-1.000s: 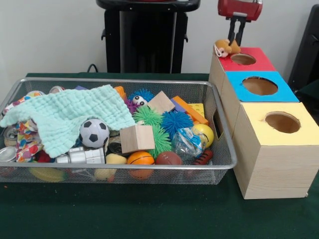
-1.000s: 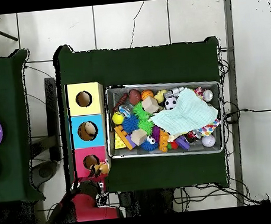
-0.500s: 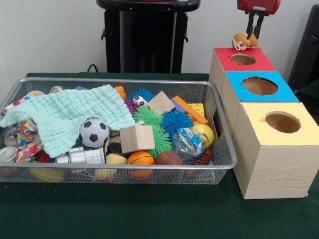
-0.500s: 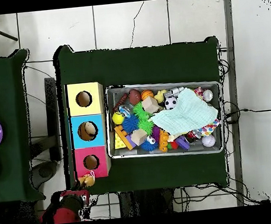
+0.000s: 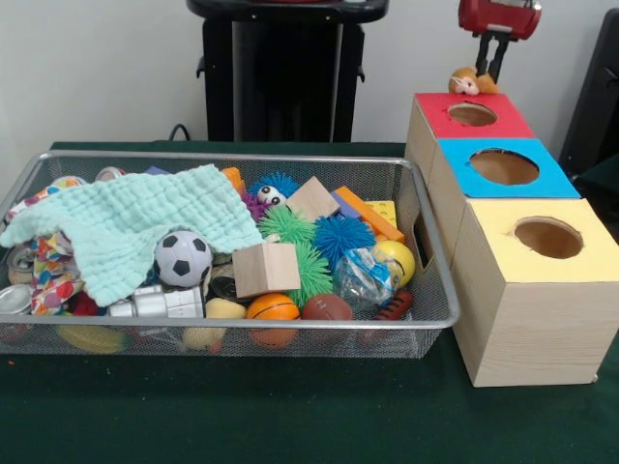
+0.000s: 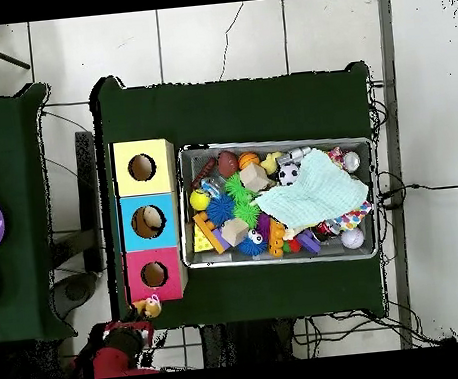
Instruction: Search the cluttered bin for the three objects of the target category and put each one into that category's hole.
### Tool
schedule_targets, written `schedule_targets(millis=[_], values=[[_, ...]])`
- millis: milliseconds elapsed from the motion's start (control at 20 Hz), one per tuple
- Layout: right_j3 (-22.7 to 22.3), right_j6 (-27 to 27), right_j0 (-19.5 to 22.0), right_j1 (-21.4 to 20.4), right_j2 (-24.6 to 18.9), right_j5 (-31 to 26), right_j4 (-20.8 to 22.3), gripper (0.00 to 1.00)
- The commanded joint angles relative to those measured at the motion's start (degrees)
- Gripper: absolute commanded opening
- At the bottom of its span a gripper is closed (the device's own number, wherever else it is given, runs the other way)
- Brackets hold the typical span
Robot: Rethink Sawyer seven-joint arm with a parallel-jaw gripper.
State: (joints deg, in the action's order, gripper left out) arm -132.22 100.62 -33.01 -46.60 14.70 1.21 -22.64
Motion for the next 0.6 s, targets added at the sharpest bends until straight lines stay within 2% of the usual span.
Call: schedule_targets(millis=[50,350,600], values=[[4.0,15.8,4.6,6.9,-4.3,3.3,-3.7,0.0],[6.6,13.4,3.5,5.7,-0.4,-4.2,-4.7,0.0],[8.6,15.0,-1.9,3.4,6.2,-14.0,-5.6,0.0]])
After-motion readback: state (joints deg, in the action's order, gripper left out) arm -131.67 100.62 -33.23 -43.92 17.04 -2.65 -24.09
